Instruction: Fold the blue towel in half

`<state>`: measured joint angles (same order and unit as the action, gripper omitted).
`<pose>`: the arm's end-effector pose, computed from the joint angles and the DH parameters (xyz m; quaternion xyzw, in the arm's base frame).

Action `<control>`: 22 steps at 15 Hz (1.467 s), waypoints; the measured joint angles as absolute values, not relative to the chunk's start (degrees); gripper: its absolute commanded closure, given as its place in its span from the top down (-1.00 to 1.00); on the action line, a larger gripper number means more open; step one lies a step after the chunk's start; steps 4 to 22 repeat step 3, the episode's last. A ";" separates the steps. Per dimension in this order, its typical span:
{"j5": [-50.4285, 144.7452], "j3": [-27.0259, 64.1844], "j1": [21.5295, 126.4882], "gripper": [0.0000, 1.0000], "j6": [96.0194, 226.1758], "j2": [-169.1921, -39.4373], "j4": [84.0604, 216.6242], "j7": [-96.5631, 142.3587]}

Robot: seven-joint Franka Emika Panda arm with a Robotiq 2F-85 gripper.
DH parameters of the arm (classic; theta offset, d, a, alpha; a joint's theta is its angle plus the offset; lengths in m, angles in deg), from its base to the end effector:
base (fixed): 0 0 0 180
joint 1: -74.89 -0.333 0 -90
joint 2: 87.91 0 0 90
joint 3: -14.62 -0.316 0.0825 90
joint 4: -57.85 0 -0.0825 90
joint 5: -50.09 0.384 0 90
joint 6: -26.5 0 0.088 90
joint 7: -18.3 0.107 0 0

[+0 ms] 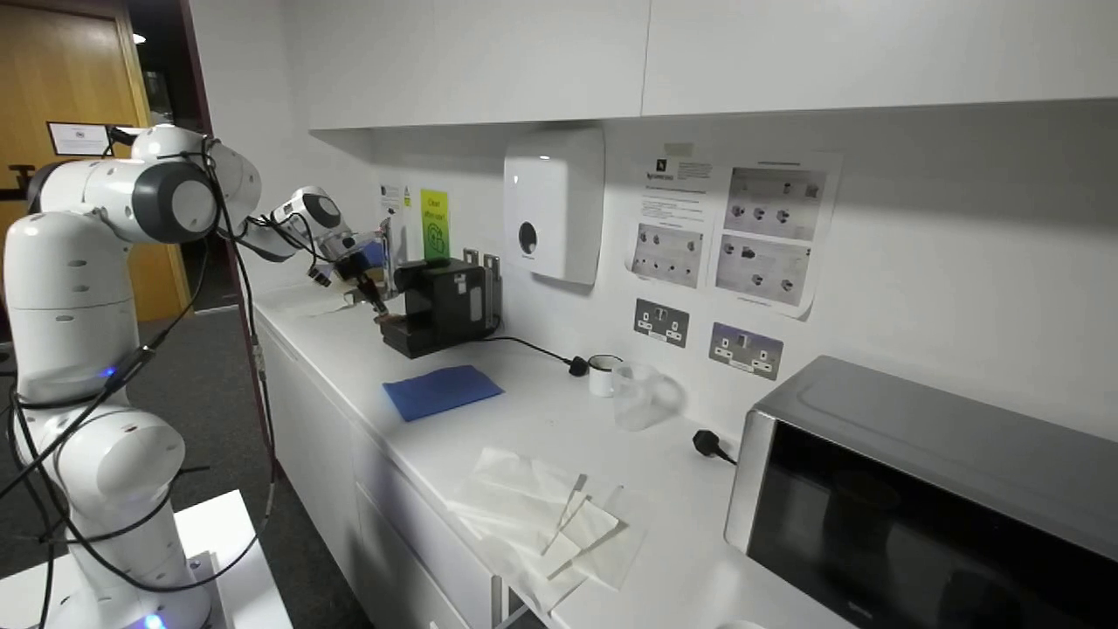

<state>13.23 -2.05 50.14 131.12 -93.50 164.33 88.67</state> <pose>0.4692 0.3428 0.4701 0.9456 -0.1418 0.2048 0.2094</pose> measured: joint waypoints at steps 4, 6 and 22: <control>11.22 -3.29 50.13 1.00 131.12 -91.18 167.65 89.30; 11.22 -3.29 50.13 1.00 131.12 -91.18 167.65 89.30; 11.22 -3.29 50.13 1.00 131.12 -91.18 167.65 89.30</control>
